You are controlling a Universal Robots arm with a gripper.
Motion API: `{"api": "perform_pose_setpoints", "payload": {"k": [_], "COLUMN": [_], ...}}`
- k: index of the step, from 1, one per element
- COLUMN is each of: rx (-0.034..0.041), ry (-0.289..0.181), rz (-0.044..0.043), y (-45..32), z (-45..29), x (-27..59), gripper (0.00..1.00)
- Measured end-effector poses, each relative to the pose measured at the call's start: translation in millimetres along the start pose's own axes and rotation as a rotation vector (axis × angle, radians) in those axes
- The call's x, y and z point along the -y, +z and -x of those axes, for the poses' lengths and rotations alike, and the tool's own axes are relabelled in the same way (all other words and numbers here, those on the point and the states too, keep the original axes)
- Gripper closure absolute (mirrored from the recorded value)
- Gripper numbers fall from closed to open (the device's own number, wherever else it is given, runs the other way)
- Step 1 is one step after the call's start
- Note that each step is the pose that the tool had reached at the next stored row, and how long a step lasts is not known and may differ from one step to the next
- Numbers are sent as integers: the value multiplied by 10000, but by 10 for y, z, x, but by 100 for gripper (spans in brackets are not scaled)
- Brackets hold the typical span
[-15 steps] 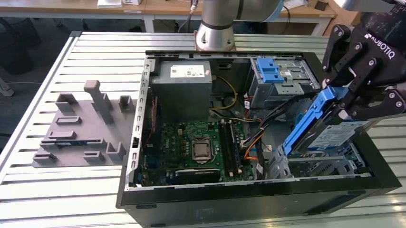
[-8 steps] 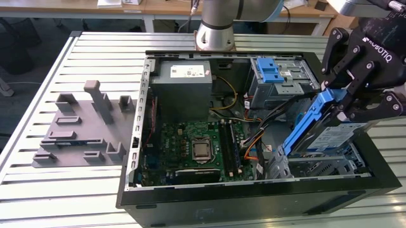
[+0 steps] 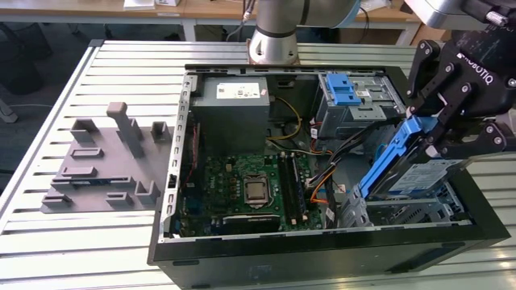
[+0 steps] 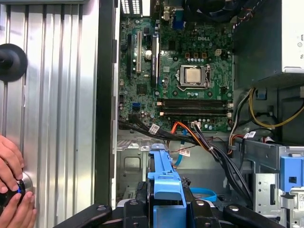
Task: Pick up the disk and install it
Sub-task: 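Insert the disk into the insertion slot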
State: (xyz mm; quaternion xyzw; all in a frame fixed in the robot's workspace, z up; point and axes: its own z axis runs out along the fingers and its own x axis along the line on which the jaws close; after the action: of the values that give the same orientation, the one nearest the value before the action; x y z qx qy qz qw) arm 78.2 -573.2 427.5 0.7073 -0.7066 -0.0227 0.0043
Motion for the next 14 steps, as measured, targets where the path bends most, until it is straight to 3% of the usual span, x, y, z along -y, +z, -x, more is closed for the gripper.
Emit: {"api": "perform_pose_setpoints", "payload": {"k": [14], "rx": [1], "ry": [0], "rz": [0], "y": [83], "z": [-2], "x": [3], "gripper": [64]}}
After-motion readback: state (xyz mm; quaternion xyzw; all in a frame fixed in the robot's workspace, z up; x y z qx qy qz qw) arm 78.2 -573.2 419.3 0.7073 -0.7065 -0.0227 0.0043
